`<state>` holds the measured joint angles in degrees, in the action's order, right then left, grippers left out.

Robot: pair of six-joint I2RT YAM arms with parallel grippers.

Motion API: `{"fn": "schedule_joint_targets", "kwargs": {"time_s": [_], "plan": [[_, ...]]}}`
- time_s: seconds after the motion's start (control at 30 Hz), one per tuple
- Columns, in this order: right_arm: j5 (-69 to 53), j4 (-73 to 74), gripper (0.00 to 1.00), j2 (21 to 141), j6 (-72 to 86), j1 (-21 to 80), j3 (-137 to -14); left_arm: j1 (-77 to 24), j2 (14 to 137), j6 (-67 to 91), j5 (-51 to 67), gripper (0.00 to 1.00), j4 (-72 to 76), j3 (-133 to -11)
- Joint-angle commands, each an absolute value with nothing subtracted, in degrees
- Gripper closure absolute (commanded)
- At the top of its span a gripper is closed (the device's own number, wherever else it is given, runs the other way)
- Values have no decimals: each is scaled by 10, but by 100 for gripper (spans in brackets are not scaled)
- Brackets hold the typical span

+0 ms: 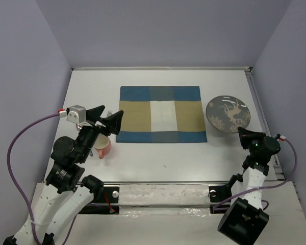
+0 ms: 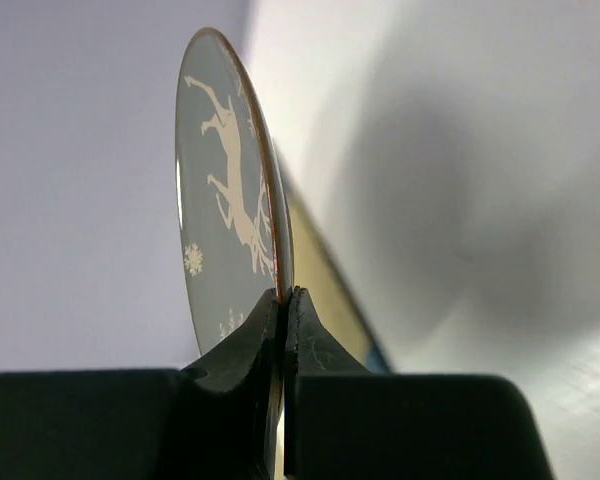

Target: Set the dinner table for one person

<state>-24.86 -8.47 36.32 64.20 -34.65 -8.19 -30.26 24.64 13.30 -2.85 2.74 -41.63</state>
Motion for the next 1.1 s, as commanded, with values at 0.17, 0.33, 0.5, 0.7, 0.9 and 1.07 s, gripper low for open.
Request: {"fn": "schedule_joint_targets", "kwargs": {"time_s": [0.17, 0.33, 0.5, 0.7, 0.9, 1.07], "plan": [[-276, -335, 100, 487, 621, -64, -284, -290, 258, 112, -39, 1, 53, -417], [-242, -415, 100, 639, 608, 89, -334, -282, 264, 105, -56, 1, 49, -416], [-222, -455, 100, 784, 586, 192, -409, -280, 267, 98, -76, 1, 46, -417], [-229, -534, 100, 928, 619, 217, -441, -276, 272, 97, -80, 1, 45, -416], [-222, -540, 100, 989, 617, 222, -456, -269, 279, 98, -72, 1, 46, -416], [-222, -553, 100, 1030, 624, 222, -465, -268, 280, 99, -69, 1, 47, -416]]}}
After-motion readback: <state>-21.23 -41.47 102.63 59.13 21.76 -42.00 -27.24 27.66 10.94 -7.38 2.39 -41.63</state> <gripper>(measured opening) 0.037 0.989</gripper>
